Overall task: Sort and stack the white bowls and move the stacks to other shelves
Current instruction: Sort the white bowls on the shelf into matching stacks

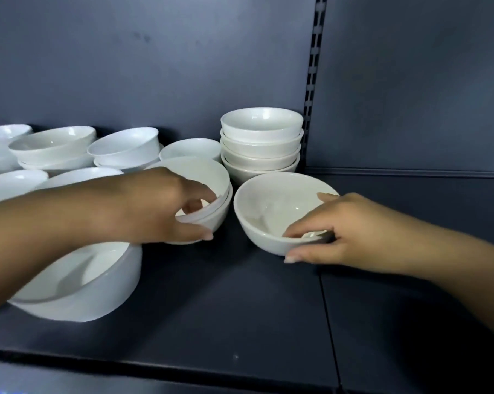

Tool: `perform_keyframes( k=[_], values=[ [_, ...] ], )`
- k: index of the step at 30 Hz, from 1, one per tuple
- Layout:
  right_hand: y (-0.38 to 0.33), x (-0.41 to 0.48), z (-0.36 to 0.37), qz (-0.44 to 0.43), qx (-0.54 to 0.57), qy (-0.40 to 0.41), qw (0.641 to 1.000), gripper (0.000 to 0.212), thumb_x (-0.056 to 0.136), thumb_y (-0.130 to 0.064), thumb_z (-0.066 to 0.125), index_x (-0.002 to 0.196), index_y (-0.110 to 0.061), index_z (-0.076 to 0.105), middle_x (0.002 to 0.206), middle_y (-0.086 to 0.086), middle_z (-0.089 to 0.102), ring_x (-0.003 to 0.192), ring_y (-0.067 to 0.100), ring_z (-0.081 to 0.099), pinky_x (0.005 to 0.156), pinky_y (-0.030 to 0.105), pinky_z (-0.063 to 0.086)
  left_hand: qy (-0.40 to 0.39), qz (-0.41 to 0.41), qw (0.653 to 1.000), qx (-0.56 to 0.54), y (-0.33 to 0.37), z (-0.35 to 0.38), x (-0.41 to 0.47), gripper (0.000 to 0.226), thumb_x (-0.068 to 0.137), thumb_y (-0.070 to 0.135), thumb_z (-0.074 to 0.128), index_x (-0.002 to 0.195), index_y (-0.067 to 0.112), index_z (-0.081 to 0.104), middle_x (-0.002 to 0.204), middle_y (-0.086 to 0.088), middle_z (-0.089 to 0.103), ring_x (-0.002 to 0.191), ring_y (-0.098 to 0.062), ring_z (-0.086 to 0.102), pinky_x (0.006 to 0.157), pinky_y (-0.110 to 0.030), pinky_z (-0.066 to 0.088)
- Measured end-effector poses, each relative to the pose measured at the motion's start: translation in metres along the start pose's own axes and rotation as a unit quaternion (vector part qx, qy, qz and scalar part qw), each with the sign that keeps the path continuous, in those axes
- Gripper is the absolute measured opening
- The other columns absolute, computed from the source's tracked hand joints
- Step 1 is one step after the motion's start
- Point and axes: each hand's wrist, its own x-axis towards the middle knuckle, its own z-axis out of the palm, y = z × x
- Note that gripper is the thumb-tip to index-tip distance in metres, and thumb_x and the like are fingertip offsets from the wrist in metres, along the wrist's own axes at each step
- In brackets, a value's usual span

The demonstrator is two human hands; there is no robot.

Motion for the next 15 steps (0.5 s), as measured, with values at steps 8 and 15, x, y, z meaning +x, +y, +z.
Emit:
perform_keyframes(
  k=[8, 15],
  values=[
    [0.003, -0.005, 0.003, -0.047, 0.003, 0.124, 0.991, 0.037, 0.076, -0.047, 0.052, 0.068, -0.014, 0.066, 0.071, -0.004, 0.060, 0.056, -0.005, 0.041, 0.060, 0.010, 0.036, 0.010, -0.007, 1.000, -0.009, -0.006, 0.011, 0.003, 0.042, 0.083, 0.036, 0.060, 0.056, 0.017, 0.033, 0.050, 0.003, 0.034, 0.055, 0.004, 0.042, 0.057, -0.014, 0.034],
    [-0.010, 0.003, -0.078, -0.023, 0.170, 0.276, 0.946, 0.031, 0.075, -0.018, 0.066, 0.102, -0.031, 0.061, 0.068, -0.039, 0.061, 0.062, -0.020, 0.054, 0.066, -0.001, 0.042, -0.015, -0.033, 0.999, 0.027, 0.000, 0.007, 0.005, 0.043, 0.083, 0.049, 0.053, 0.058, 0.020, 0.035, 0.054, 0.004, 0.039, 0.050, -0.008, 0.038, 0.051, -0.017, 0.031]
  ],
)
